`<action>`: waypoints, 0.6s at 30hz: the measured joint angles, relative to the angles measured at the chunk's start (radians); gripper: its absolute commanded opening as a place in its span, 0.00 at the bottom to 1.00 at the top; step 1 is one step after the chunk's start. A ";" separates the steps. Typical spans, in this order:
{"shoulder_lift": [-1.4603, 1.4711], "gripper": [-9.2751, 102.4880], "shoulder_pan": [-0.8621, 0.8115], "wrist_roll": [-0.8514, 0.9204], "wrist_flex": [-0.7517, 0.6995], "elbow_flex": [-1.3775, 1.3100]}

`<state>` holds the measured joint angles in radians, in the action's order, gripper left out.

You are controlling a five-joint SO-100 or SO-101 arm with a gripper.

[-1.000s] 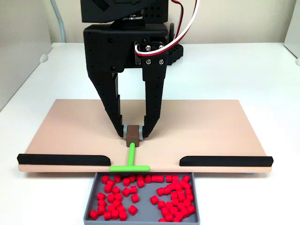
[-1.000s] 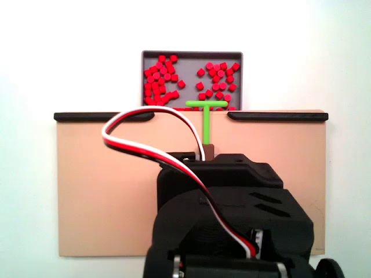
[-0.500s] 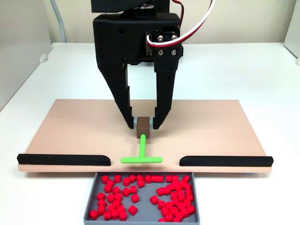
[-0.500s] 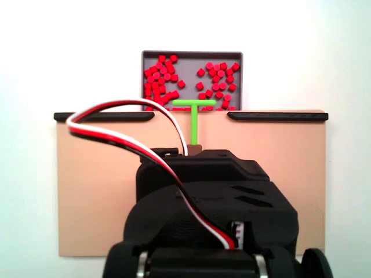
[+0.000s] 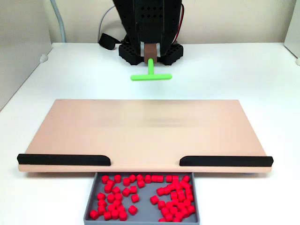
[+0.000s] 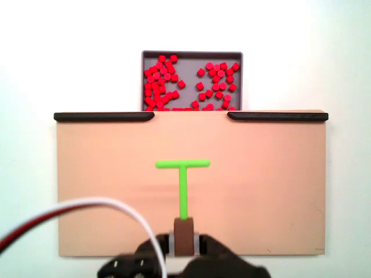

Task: Push granules from bottom to the grey container

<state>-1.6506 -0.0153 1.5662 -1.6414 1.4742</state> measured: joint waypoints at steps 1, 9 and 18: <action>-0.043 0.08 0.002 0.008 0.000 0.040; -0.304 0.09 0.002 0.025 0.008 0.287; -0.357 0.09 -0.006 0.003 0.009 0.304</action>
<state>-2.0080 -0.0215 1.5693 -1.6322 1.7779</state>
